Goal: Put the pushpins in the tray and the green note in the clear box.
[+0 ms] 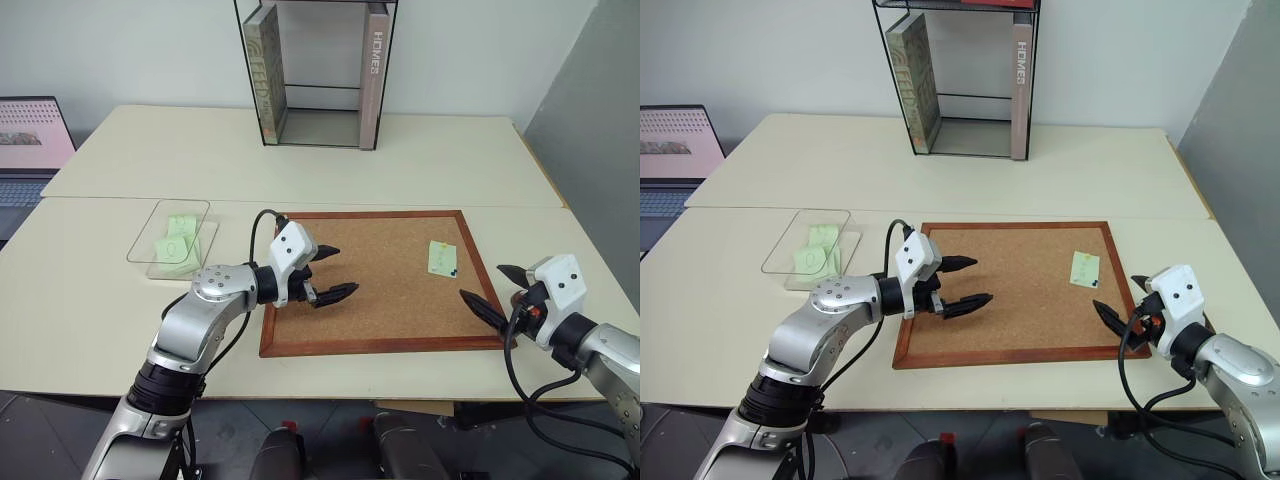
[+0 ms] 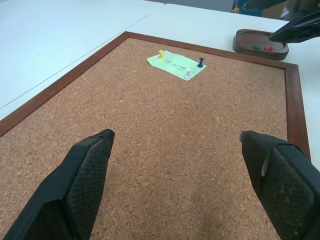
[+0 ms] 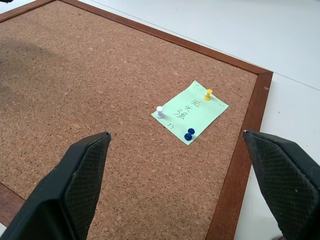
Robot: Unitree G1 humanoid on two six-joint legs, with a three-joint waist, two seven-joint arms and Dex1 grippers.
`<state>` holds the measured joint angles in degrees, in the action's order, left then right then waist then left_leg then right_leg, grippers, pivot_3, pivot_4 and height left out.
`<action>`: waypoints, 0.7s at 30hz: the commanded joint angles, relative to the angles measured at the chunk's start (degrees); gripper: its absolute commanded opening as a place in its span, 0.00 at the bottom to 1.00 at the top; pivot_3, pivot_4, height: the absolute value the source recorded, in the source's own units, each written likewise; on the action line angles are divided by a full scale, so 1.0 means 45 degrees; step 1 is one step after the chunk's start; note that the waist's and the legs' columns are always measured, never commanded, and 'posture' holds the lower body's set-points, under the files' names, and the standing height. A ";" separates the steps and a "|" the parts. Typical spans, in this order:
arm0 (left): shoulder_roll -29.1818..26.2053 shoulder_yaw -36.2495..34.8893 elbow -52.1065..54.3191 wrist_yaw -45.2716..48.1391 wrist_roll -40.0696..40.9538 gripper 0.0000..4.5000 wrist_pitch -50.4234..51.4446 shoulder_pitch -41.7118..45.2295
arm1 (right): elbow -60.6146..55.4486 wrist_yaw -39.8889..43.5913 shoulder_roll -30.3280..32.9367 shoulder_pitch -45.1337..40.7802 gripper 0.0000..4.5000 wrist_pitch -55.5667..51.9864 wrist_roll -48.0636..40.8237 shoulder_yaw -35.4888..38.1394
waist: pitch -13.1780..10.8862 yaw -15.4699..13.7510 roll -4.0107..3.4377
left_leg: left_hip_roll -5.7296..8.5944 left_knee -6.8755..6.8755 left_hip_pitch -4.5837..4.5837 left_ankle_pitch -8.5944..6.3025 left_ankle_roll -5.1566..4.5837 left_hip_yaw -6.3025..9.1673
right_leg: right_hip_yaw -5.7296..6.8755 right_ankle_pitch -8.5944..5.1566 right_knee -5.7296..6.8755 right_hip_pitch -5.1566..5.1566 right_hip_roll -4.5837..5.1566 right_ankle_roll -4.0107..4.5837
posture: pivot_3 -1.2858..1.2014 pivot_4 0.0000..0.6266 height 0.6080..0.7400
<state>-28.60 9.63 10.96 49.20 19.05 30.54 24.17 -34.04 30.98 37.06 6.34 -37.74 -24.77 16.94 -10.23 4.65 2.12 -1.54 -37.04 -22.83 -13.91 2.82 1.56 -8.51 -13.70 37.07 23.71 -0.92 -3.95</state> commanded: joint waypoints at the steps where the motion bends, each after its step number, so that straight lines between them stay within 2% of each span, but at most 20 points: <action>1: 0.0090 -0.0278 0.0351 0.0165 0.0302 0.96 -0.0350 0.0060 | -0.0406 -0.0051 0.0035 0.0031 1.00 0.0158 -0.0037 0.0149 | 0.0000 0.0000 0.0000 | 0.0000 0.0000 0.0000 0.0000 0.0000 0.0000 | 0.0000 0.0000 0.0000 0.0000 0.0000 0.0000 | 0.52 0.24 1.00; 21: 0.0313 -0.0183 0.0808 -0.0238 0.0647 0.96 0.0667 0.0154 | -0.0701 -0.0009 0.0035 -0.0068 1.00 -0.0014 -0.0256 0.0010 | 0.0000 0.0000 0.0000 | 0.0000 0.0000 -0.0001 0.0000 0.0000 0.0001 | 0.0000 0.0003 0.0000 0.0000 0.0000 -0.0004 | 0.52 0.24 1.00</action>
<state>-27.72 9.36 12.26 48.21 20.96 33.51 24.18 -34.49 31.02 37.05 6.13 -38.07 -25.35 16.57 -10.23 4.65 2.12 -1.54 -37.04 -22.84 -13.91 2.82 1.56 -8.50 -13.69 37.07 23.71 -0.92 -3.98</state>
